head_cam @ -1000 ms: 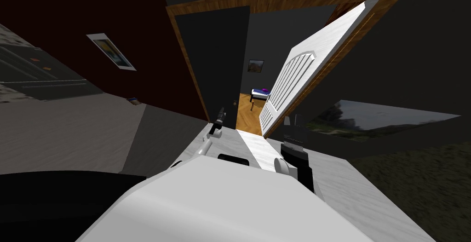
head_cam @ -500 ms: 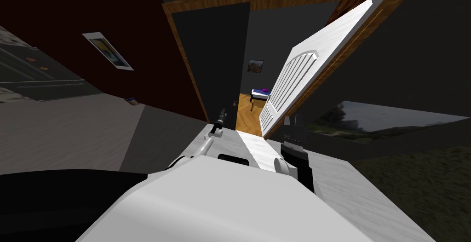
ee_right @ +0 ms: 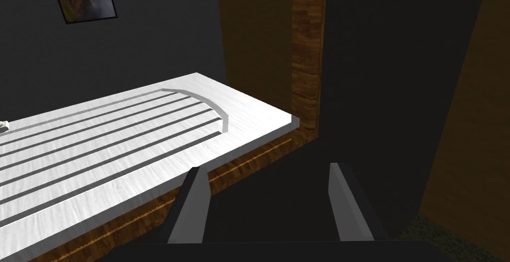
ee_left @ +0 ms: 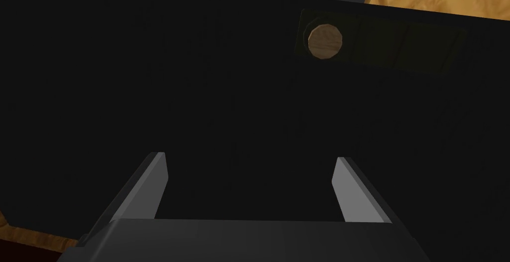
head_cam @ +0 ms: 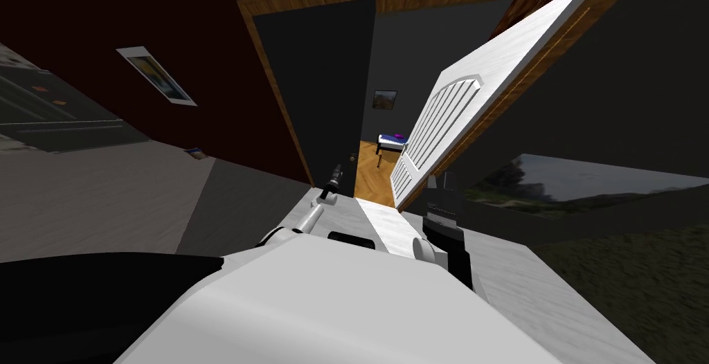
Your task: Push the door open
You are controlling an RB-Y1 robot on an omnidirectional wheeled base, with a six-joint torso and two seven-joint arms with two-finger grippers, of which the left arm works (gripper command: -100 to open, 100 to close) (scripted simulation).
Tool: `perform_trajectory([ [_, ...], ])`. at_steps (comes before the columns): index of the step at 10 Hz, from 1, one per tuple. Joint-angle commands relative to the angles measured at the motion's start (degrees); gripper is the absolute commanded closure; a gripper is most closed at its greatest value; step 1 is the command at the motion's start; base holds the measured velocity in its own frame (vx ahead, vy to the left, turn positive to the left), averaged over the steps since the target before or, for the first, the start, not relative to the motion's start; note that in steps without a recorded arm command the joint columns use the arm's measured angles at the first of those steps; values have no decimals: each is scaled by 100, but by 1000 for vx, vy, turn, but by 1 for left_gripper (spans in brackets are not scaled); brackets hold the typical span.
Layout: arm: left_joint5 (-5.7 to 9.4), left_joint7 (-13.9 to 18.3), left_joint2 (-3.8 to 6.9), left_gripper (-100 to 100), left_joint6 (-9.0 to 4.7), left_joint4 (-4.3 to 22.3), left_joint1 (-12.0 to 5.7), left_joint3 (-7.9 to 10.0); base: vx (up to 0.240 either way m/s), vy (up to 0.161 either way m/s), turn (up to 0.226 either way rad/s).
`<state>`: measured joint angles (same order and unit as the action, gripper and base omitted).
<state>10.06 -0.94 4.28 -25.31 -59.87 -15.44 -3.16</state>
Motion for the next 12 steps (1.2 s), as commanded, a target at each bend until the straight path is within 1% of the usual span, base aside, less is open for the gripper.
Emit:
perform_trajectory([
  [1, 16, -52, -13, -100, -19, 286, -161, -4, 108, -20, -2],
  [2, 27, -79, -20, -100, -29, 512, -269, -4, 101, -15, -4],
  [6, 64, -171, -54, -100, -61, 1186, -638, -3, 92, -3, -3],
  [9, 87, -227, -81, -100, -80, 1596, -864, -2, 89, -5, -2],
  [12, 103, -268, -105, -100, -95, 1892, -1026, -1, 75, -4, -2],
])
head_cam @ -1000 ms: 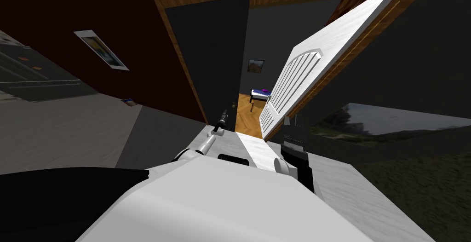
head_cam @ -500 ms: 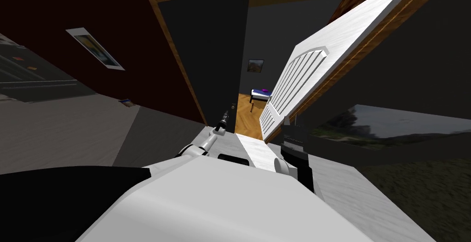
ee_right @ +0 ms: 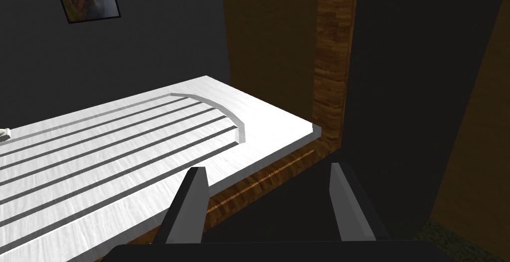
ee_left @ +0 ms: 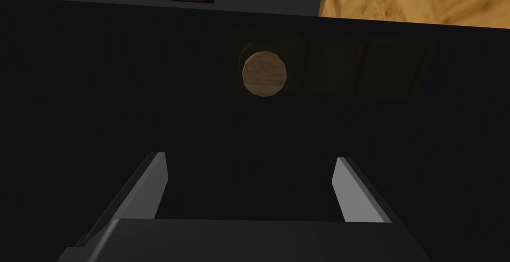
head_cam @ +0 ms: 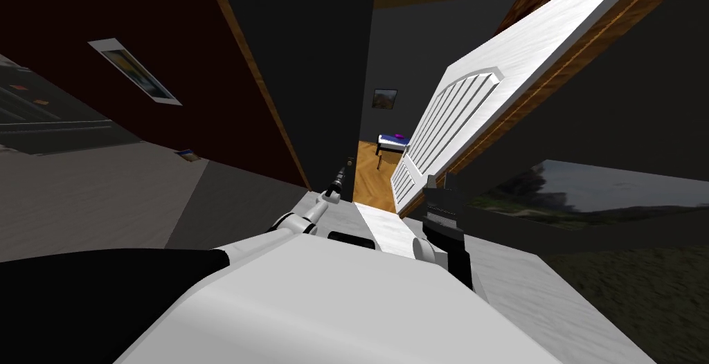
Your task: Push the door open
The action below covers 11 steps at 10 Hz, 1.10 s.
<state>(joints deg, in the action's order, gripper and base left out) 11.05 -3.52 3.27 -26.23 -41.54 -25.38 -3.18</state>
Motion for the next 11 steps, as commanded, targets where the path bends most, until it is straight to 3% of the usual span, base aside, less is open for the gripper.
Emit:
perform_trajectory([
  [1, 11, -29, -17, -100, -9, 198, -109, 0, 83, -5, -3],
  [2, 16, -42, -26, -100, -14, 292, -160, 0, 82, -6, -2],
  [4, 17, -39, 23, -100, -5, 215, -110, 13, 93, -4, -11],
  [11, 39, -52, 39, -100, -26, 264, -118, 82, 197, -18, -24],
])
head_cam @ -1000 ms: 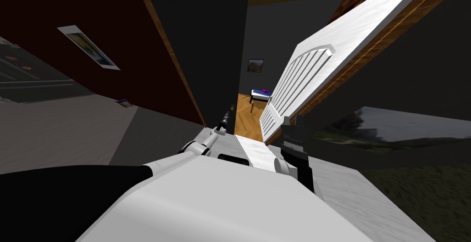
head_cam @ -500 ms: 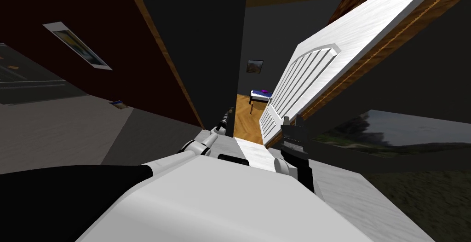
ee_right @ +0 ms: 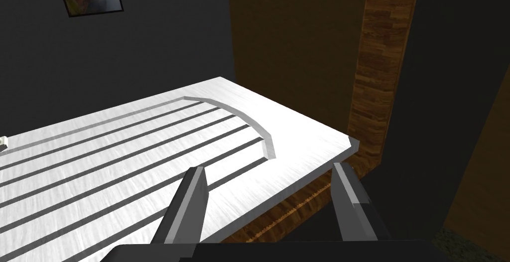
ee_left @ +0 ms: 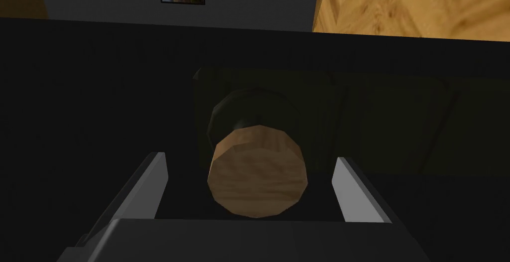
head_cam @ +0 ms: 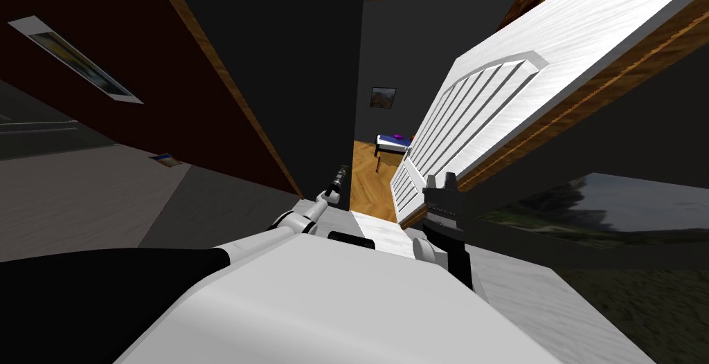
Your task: Push the door open
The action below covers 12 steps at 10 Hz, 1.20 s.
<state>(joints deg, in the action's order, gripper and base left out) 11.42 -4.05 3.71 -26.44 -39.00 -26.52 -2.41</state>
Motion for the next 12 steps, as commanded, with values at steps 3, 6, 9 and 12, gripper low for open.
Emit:
perform_trajectory([
  [3, 0, 0, 0, 100, 0, 0, 0, 0, 16, 1, -3],
  [6, 0, 0, 0, 100, 0, 0, 0, 0, -4, 0, -2],
  [9, 32, -26, 72, 100, -7, 3, -19, 98, 91, -38, 23],
  [12, 66, -52, 131, 100, -14, 21, -10, 198, 163, -79, 39],
])
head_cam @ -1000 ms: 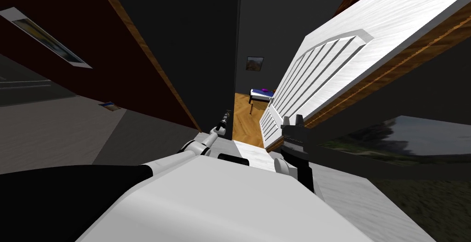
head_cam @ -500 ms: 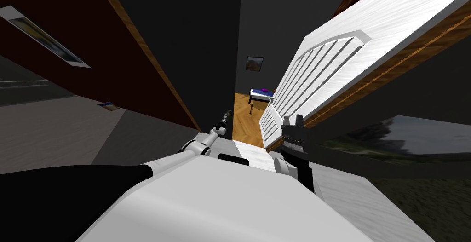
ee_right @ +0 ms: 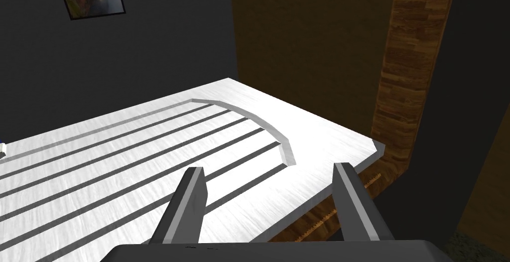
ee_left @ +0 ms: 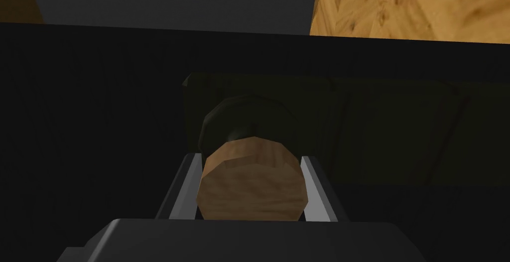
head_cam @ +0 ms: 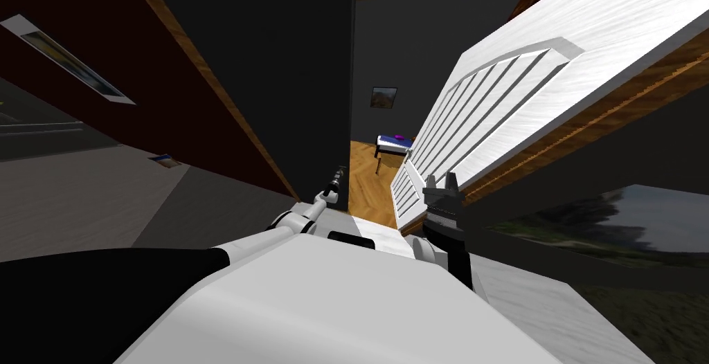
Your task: Push the door open
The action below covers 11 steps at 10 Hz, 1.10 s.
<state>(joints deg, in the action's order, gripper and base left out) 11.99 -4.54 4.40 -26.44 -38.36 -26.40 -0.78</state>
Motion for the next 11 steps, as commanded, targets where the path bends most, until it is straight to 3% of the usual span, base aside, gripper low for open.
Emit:
perform_trajectory([
  [1, 25, -16, 88, 100, -16, -35, -18, 82, 178, -56, 19],
  [6, 102, -75, 205, 100, -31, 5, 3, 306, 183, -91, 51],
  [11, 223, -170, 379, 100, -53, 69, 37, 660, 180, -122, 70],
])
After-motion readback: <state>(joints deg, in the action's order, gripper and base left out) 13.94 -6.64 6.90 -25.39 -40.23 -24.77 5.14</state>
